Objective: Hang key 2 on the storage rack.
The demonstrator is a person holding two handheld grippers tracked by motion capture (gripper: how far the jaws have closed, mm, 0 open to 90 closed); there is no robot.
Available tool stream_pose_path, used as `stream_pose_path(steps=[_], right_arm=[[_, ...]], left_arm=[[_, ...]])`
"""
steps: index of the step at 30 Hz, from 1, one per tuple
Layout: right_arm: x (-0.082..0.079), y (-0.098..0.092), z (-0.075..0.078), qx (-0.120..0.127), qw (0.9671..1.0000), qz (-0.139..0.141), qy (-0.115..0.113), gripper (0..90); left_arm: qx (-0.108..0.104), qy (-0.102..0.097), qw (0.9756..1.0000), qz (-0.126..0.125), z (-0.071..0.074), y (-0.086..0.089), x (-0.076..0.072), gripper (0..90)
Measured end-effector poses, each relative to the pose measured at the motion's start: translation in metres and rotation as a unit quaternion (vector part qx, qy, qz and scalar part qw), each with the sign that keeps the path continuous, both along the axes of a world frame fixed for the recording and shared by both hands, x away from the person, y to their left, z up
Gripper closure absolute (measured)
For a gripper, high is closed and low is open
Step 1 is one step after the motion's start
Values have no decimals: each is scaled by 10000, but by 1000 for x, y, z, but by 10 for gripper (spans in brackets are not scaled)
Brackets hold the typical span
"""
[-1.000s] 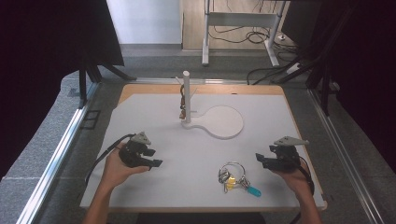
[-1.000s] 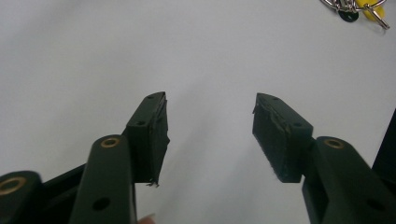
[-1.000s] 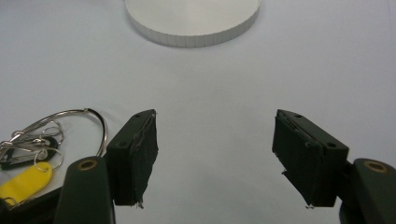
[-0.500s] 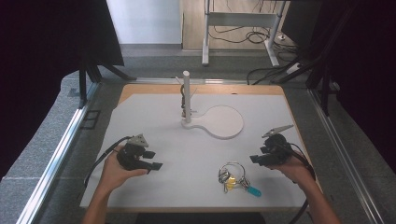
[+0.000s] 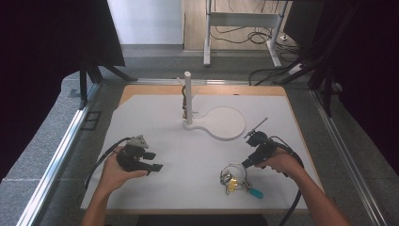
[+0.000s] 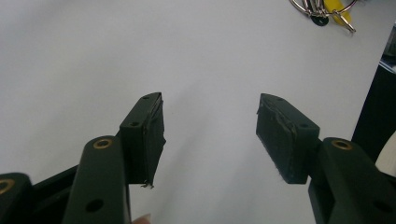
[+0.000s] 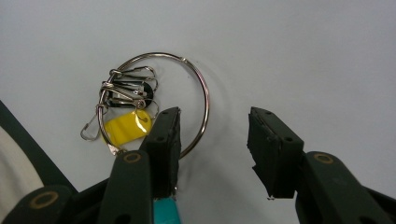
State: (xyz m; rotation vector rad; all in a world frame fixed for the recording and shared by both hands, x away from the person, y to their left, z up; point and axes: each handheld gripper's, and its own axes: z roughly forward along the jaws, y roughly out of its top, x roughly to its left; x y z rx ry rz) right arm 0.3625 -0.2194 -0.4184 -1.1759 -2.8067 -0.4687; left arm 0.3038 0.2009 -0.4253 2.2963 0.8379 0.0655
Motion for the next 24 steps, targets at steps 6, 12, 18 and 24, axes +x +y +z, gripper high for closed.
stream_pose_path(steps=[6,12,18,24], right_arm=[[8,9,-13,-147,9994,10,299,591],[10,16,-22,-274,9982,102,517,631],[10,19,-29,-396,9967,149,694,705],[10,20,-32,-483,9951,186,837,770]], left_arm=[[10,-40,10000,23,0,1,-1,425],[18,-35,10000,37,-1,0,-1,425],[36,-23,10000,45,-2,0,-1,426],[66,4,10000,26,-3,-1,-1,425]])
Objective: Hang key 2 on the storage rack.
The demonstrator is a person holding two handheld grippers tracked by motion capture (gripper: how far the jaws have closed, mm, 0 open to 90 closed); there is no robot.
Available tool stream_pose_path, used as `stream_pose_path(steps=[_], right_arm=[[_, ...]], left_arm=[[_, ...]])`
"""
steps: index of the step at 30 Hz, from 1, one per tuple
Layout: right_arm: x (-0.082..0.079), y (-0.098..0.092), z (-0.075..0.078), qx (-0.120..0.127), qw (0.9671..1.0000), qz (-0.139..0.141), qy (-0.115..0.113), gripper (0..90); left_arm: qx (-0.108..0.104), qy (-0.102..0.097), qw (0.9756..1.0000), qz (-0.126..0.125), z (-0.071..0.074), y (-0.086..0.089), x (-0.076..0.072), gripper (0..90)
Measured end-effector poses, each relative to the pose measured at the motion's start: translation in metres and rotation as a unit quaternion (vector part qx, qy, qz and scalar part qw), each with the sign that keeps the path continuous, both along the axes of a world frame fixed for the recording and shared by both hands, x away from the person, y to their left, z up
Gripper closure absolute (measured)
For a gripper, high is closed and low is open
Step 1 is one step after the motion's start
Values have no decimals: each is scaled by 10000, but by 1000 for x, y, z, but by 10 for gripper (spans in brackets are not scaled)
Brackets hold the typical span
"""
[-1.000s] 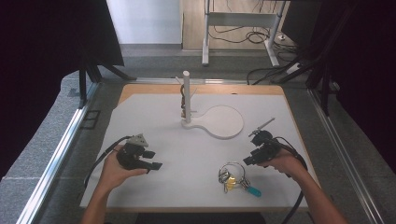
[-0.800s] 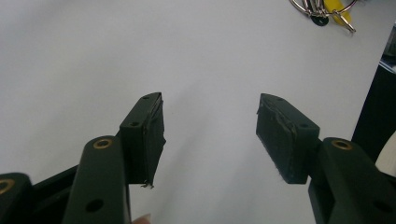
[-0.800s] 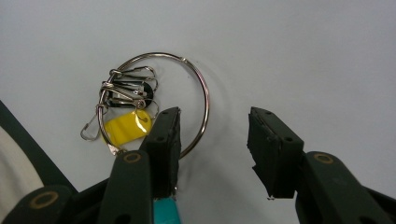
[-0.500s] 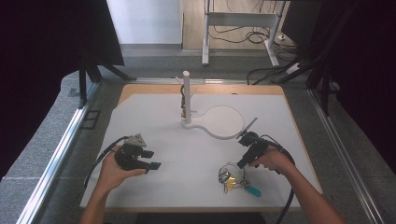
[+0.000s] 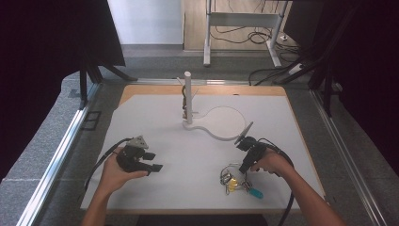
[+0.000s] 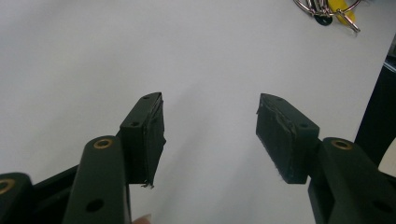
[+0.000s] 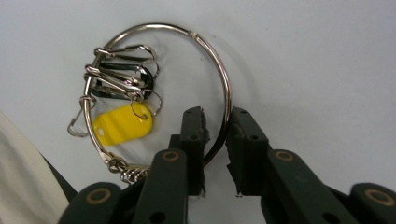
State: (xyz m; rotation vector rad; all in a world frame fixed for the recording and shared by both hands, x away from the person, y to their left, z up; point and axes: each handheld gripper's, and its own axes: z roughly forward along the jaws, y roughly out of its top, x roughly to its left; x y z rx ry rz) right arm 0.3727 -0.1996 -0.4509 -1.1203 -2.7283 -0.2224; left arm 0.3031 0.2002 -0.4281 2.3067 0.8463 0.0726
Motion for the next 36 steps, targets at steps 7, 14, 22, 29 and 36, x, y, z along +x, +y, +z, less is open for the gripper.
stream_pose_path(steps=[7,14,22,29,36], right_arm=[[2,0,-2,17,9998,-2,213,834],[3,0,1,59,9997,-47,240,858],[5,-3,12,146,9997,10,187,863],[6,-7,32,384,9992,40,55,867],[6,-10,44,604,9980,78,172,870]], left_arm=[[0,5,10000,16,0,1,0,425],[-3,17,10000,25,-1,1,0,425],[-1,33,10000,30,-2,2,1,426],[5,44,10000,44,-3,2,1,426],[0,56,10000,60,-3,2,1,427]])
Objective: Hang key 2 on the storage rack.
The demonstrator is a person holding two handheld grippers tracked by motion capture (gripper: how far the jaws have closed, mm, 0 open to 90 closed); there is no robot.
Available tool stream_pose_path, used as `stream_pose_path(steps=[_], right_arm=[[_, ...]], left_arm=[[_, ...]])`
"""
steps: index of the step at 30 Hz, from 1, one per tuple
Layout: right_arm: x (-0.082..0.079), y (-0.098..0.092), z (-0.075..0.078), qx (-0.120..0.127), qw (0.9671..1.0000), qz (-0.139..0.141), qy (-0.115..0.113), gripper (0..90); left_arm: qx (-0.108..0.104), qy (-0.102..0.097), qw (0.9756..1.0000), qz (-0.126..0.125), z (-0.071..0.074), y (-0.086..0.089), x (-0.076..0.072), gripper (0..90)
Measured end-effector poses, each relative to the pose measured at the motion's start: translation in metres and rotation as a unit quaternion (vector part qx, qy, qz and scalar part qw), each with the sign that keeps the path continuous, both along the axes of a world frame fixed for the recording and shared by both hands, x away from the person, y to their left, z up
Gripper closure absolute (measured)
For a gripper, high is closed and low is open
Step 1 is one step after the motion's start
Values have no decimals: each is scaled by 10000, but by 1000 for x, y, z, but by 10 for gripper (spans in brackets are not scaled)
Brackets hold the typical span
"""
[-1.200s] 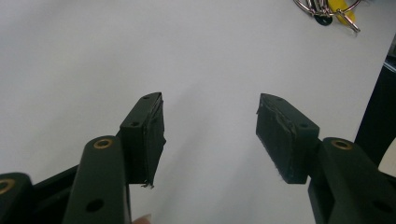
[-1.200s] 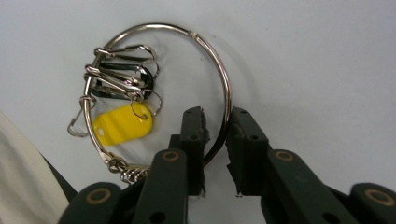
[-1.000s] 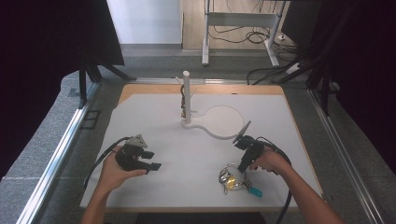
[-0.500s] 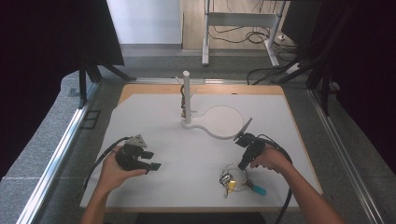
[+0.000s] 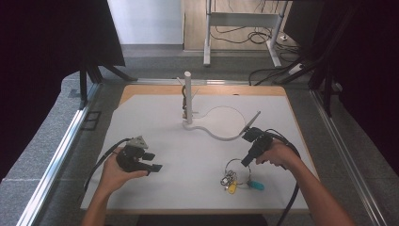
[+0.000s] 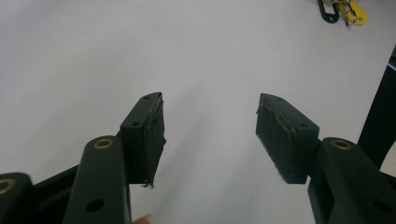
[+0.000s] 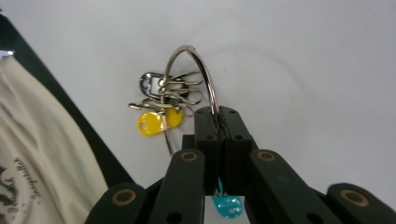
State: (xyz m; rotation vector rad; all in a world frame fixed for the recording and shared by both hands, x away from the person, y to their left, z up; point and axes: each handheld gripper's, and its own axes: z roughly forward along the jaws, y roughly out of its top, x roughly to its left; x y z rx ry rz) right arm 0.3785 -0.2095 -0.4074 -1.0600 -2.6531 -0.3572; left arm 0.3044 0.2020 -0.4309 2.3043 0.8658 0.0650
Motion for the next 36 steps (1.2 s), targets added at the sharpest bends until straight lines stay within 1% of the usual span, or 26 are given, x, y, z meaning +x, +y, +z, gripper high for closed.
stream_pose_path(steps=[2,5,10,18,21,27,31,34,36], right_arm=[[0,0,2,25,10000,21,17,870],[1,0,5,65,10000,1,-45,871],[4,-1,11,202,9997,-87,-112,872],[9,-1,18,479,9986,-124,-163,874],[11,1,22,512,9985,-132,-166,874],[14,3,37,551,9980,-95,-309,874],[17,6,49,598,9973,-101,-410,874],[21,9,58,610,9973,-60,-416,874],[24,10,62,618,9970,-52,-458,874]], left_arm=[[2,-11,10000,-9,0,0,0,427],[-5,2,10000,3,0,0,0,427],[-4,7,10000,6,-1,0,0,427],[-5,14,10000,11,-1,0,1,427],[-17,7,10000,22,-1,1,0,427],[-72,22,10000,17,0,1,0,427],[-29,17,10000,0,0,1,1,427],[-43,10,10000,1,0,2,1,427],[-58,13,10000,13,1,2,0,427]])
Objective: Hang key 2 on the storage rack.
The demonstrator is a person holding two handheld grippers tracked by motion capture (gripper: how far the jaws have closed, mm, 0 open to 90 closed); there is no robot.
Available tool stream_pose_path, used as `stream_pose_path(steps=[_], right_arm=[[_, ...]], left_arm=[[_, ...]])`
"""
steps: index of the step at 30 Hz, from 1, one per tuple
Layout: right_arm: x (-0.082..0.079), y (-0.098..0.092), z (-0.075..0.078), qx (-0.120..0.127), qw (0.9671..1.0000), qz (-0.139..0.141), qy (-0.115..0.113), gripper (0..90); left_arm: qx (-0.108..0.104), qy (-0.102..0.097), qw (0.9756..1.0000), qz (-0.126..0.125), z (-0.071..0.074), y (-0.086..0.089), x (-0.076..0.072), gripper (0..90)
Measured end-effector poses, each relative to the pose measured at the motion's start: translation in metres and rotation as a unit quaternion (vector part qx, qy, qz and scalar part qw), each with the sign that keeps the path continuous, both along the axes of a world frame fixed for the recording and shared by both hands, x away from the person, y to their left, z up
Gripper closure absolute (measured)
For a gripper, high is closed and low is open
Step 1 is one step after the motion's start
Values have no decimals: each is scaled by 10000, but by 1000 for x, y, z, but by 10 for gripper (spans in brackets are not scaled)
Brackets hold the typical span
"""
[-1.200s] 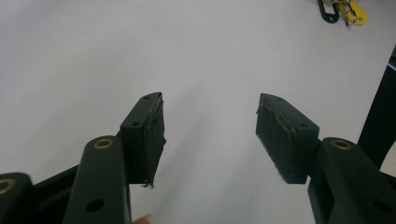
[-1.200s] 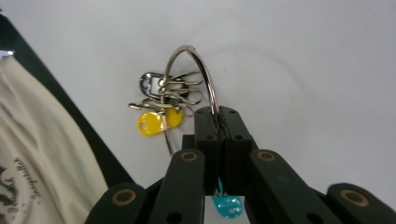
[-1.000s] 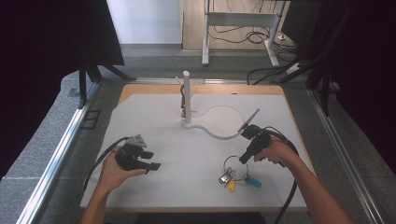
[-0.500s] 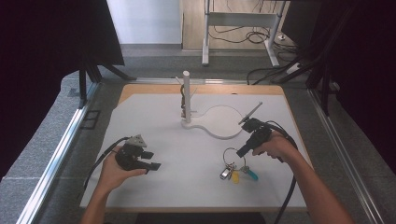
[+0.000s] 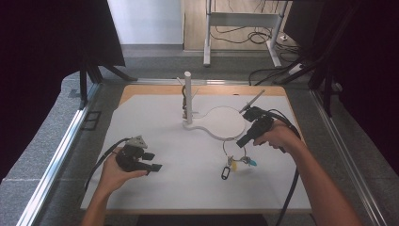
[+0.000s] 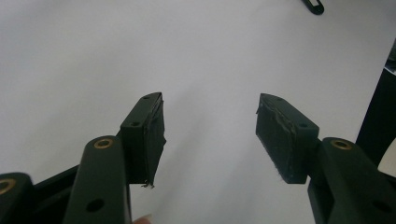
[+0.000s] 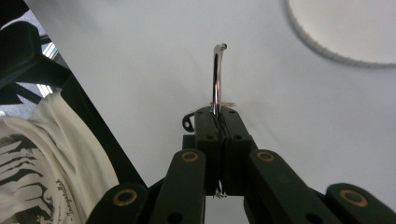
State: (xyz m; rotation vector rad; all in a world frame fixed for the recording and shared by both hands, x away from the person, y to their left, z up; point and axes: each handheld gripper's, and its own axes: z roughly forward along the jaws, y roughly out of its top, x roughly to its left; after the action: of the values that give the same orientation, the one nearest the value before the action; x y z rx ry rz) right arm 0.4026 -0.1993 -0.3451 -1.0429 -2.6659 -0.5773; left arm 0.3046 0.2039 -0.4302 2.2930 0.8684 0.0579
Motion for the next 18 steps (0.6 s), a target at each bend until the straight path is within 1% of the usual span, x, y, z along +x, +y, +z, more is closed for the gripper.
stream_pose_path(steps=[3,4,12,18], right_arm=[[5,3,7,27,10000,-37,-70,874],[7,3,9,77,9999,-57,-76,874],[18,7,25,211,9994,-113,-238,875],[27,6,40,341,9987,-180,-328,874]], left_arm=[[-45,-12,10000,-4,1,1,0,427],[-41,-13,10000,2,1,1,0,427],[-39,-9,10000,-10,1,1,0,427],[-41,-21,10000,-6,1,2,0,427]])
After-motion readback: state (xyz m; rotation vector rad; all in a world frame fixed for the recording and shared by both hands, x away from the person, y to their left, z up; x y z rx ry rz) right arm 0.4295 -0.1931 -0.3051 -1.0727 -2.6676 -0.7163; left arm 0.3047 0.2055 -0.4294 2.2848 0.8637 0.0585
